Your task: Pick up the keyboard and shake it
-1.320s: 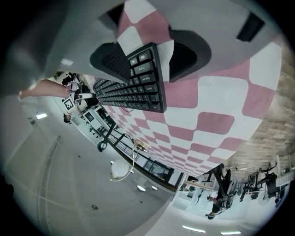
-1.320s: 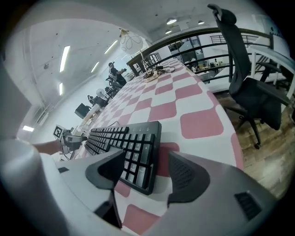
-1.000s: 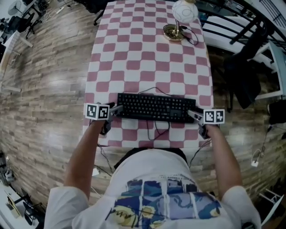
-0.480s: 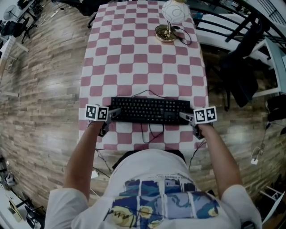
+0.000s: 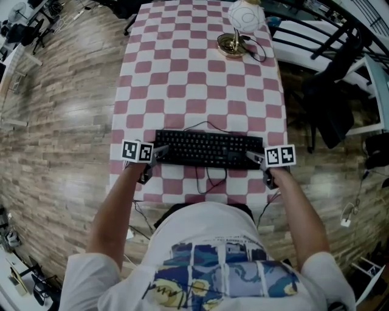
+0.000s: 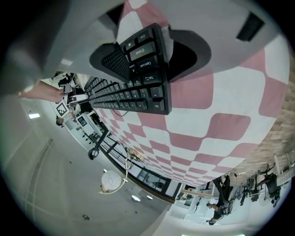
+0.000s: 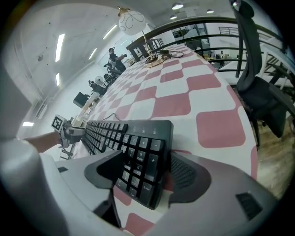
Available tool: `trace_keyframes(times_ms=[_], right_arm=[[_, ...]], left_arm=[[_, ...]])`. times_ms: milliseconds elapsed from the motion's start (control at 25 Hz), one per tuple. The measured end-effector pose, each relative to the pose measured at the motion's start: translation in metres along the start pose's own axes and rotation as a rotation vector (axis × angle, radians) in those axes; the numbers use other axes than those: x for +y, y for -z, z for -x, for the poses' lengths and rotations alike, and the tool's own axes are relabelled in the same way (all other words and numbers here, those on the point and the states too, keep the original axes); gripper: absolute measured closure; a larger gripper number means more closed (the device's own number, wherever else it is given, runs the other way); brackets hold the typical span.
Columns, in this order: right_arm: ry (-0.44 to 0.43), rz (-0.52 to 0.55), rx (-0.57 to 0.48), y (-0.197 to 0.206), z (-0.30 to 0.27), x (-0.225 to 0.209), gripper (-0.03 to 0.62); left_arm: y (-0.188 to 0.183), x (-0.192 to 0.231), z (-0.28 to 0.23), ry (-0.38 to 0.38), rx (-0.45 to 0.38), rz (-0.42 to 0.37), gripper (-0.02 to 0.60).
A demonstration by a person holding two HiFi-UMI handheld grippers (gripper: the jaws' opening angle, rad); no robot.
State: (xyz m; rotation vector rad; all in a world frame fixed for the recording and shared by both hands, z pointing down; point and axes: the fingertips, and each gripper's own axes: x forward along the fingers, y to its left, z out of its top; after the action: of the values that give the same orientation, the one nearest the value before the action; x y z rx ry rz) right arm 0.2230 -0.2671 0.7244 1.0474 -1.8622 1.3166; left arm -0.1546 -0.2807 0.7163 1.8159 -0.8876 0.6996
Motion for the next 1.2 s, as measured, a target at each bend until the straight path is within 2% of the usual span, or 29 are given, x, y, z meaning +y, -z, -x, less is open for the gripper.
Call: trace_keyframes(times_ms=[240,480,720,1000,1200], right_arm=[[0.003,0.044,-0.019,-0.002,0.004,0.004,0.290],[0.022,0.132,-0.082,-0.013,0.015,0.012,0.299],[0.054,0.257,-0.201,-0.042,0.038,0.026,0.327],[0.066,0.327,-0.320,-0.065,0.062,0.039,0.327],[0.094,0.399,-0.443,-0.093,0.092,0.055,0.330]], left_arm=[[0.003,0.001,0.002,-0.015,-0.003,0.016,0.328],[-0.001,-0.003,0.013,-0.020,-0.052,-0.012,0.328],[-0.021,-0.010,0.034,-0.025,-0.161,-0.039,0.334],[-0.048,-0.022,0.063,-0.053,-0.277,-0.107,0.334],[-0.076,-0.035,0.087,-0.062,-0.362,-0.163,0.334]])
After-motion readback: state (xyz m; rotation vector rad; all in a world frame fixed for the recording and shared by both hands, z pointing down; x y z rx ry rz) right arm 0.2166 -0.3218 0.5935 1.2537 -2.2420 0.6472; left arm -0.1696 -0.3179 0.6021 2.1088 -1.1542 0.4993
